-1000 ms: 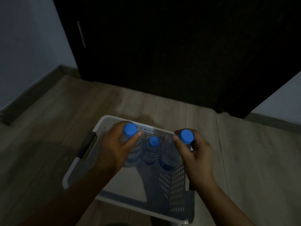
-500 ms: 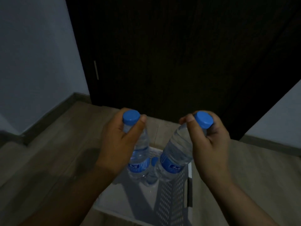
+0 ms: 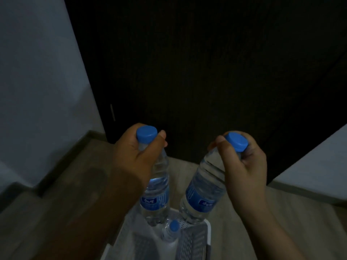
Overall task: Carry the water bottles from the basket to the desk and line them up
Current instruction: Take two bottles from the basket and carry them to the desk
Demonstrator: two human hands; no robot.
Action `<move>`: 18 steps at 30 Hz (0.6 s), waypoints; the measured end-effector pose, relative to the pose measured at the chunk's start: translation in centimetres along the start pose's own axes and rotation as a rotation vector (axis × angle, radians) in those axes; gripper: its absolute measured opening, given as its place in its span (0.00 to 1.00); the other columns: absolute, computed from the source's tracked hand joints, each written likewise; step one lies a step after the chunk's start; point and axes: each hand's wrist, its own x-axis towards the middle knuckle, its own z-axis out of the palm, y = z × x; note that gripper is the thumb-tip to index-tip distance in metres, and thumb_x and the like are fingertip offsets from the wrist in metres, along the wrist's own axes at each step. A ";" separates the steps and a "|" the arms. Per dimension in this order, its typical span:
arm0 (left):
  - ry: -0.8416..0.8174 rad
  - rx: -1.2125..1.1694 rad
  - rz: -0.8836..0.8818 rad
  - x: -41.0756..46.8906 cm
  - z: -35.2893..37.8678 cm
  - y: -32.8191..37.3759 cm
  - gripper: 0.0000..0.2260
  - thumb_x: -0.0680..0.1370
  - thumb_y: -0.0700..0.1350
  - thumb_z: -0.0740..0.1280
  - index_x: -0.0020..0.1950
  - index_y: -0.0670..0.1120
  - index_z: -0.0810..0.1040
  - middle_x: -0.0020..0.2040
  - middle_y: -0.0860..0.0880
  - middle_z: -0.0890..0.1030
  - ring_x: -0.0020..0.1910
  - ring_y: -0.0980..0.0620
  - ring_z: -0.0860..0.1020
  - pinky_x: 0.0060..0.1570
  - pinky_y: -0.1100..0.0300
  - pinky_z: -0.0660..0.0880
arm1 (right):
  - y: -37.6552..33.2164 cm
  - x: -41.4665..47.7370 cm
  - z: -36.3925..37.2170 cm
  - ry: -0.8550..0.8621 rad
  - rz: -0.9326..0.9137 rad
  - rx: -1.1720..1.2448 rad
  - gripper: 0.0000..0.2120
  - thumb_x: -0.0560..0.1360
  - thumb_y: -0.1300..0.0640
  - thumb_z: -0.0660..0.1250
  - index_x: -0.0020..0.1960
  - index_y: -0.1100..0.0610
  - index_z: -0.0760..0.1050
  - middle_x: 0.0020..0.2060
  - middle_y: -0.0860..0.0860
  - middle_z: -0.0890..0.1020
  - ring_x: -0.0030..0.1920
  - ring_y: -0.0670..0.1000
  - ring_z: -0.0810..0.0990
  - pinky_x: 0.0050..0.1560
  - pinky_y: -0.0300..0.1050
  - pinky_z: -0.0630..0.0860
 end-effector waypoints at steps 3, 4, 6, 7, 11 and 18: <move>-0.037 0.042 -0.062 1.6 -0.6 6.3 0.05 0.71 0.54 0.65 0.42 0.55 0.76 0.40 0.47 0.81 0.35 0.56 0.81 0.35 0.65 0.78 | -6.0 2.9 -0.5 -0.018 0.010 -0.023 0.08 0.73 0.52 0.64 0.42 0.57 0.75 0.38 0.54 0.79 0.36 0.50 0.78 0.35 0.31 0.75; -0.051 0.054 -0.086 2.0 -0.9 8.7 0.05 0.70 0.56 0.64 0.41 0.57 0.77 0.41 0.47 0.81 0.37 0.55 0.81 0.35 0.63 0.78 | -8.3 3.9 -0.7 -0.021 0.014 -0.030 0.08 0.73 0.51 0.64 0.42 0.56 0.75 0.38 0.54 0.79 0.36 0.49 0.78 0.35 0.31 0.74; -0.067 0.070 -0.091 2.8 -1.3 14.1 0.06 0.69 0.59 0.64 0.41 0.58 0.76 0.41 0.48 0.82 0.38 0.54 0.82 0.37 0.61 0.78 | -13.3 5.8 -1.2 -0.018 0.018 -0.042 0.09 0.72 0.49 0.63 0.42 0.55 0.75 0.38 0.53 0.79 0.35 0.49 0.78 0.34 0.31 0.74; -0.061 0.078 -0.085 3.2 -1.4 17.0 0.07 0.70 0.58 0.65 0.42 0.56 0.76 0.41 0.48 0.82 0.38 0.53 0.82 0.38 0.61 0.78 | -16.0 6.8 -1.5 -0.020 0.017 -0.046 0.10 0.72 0.48 0.63 0.42 0.55 0.74 0.38 0.54 0.79 0.35 0.49 0.78 0.34 0.31 0.75; 0.008 0.129 -0.023 4.8 -1.5 29.5 0.04 0.75 0.48 0.67 0.43 0.49 0.76 0.40 0.48 0.82 0.37 0.56 0.81 0.35 0.67 0.76 | -27.8 10.9 -2.7 -0.043 -0.004 -0.042 0.09 0.72 0.48 0.63 0.43 0.53 0.74 0.38 0.53 0.79 0.35 0.48 0.79 0.35 0.32 0.76; 0.027 0.157 0.186 7.2 -3.4 52.3 0.07 0.76 0.46 0.66 0.41 0.44 0.77 0.37 0.49 0.82 0.36 0.54 0.79 0.35 0.70 0.73 | -49.8 17.8 -4.7 -0.014 -0.082 0.007 0.04 0.76 0.62 0.66 0.42 0.60 0.75 0.36 0.57 0.78 0.35 0.54 0.79 0.35 0.39 0.77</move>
